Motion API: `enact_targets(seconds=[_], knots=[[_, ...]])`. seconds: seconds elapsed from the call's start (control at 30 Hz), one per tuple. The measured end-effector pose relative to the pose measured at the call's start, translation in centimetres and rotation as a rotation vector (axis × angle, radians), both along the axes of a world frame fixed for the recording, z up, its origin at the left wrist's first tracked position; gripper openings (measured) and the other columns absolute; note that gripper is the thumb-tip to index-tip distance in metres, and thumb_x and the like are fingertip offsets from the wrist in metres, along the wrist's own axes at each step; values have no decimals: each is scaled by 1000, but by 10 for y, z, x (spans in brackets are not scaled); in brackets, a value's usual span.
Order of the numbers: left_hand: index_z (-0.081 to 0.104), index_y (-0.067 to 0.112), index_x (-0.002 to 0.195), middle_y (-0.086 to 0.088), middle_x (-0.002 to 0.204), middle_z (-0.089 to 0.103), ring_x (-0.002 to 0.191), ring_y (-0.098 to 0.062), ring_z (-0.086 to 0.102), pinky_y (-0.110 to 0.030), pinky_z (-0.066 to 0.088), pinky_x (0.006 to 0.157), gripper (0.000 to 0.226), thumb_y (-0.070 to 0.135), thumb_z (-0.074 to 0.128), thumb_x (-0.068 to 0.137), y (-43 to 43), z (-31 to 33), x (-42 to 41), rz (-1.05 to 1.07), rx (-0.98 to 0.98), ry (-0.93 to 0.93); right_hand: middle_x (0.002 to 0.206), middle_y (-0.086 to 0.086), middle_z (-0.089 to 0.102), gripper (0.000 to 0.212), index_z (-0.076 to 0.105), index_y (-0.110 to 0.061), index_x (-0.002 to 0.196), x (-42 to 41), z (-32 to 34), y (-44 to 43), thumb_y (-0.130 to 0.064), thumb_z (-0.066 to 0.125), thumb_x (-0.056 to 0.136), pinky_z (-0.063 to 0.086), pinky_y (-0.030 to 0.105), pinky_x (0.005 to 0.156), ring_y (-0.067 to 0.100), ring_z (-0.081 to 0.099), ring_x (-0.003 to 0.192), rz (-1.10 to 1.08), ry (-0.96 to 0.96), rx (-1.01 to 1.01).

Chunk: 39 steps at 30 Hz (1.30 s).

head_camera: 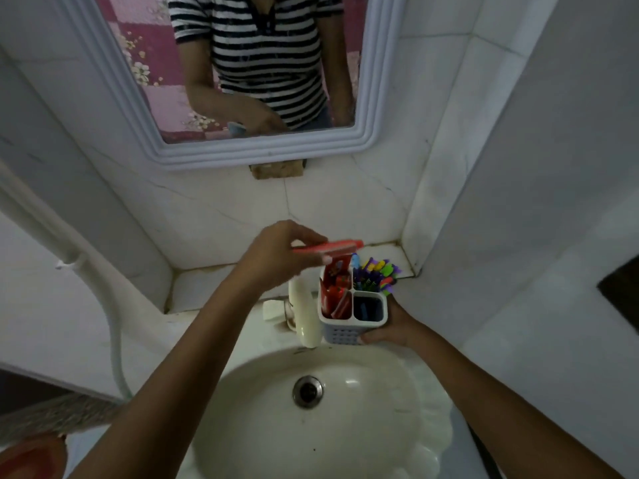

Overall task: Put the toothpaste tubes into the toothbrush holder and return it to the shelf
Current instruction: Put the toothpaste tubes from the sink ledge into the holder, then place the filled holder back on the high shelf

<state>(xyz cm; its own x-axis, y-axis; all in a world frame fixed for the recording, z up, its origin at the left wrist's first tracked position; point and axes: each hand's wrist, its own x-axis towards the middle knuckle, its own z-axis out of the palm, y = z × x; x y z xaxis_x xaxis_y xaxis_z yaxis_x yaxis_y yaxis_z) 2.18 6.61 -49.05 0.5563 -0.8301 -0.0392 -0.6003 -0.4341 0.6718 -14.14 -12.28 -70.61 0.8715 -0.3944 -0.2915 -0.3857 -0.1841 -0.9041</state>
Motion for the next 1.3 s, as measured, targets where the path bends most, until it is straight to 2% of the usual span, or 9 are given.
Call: enact_targets(seconds=[0.2,0.4,0.53,0.67,0.8,0.87,0.97,1.13,1.3], knots=[[77,15,100,-8,96,71,92,-25,66,-33,52,79,26,31,70,80,-42,-22,-56,-280,450,-386,125,1,61,113,30,-8,141,0,7,7,-4,90,45,54,13,78,8,60,115,4,4,-13],[67,11,112,-10,107,69,102,-26,65,-35,53,84,29,17,69,84,-60,-59,-76,-223,389,-416,117,-11,56,115,17,-10,144,-3,11,11,10,86,55,49,3,75,-15,55,101,-9,-50,-14],[66,22,109,-1,104,69,98,-23,64,-32,50,75,28,30,66,83,-42,-55,-67,-68,182,-391,121,1,61,115,27,-11,139,-6,10,16,8,91,46,54,20,87,-7,60,108,-92,-147,-10],[65,24,118,2,113,69,106,-19,61,-34,52,83,31,39,55,92,-9,-41,-42,123,-4,-423,114,-11,58,107,32,-24,131,-14,13,21,14,88,49,53,11,78,-5,62,107,-161,-212,4],[60,23,129,0,135,62,120,-20,58,-32,48,88,52,56,37,96,7,-29,-21,123,152,-160,124,-5,59,118,31,-27,135,-20,47,14,-5,97,39,54,21,92,3,61,115,-232,-365,-30],[57,24,135,0,141,57,126,-20,55,-28,47,89,64,65,32,92,8,-15,-24,56,133,85,131,4,58,122,34,-26,138,-17,83,11,-17,100,35,55,28,93,9,60,118,-256,-442,-45],[52,33,138,6,143,55,131,-13,50,-41,40,110,68,70,28,86,6,26,-41,-32,-125,230,127,2,61,116,37,-22,138,-10,157,9,-4,98,41,56,39,92,14,61,117,-301,-558,-129],[56,54,120,23,125,63,120,1,58,-35,45,105,39,61,30,92,1,150,-48,-167,-529,164,117,-3,68,81,56,-26,122,-5,316,6,-11,93,51,58,41,87,16,65,109,-350,-871,-219],[55,41,131,16,128,62,119,-2,58,-33,49,98,39,52,41,96,3,300,-39,-304,-782,-158,107,33,68,49,65,3,111,-11,498,9,-6,77,65,59,58,77,46,69,93,-207,-1131,-183]])
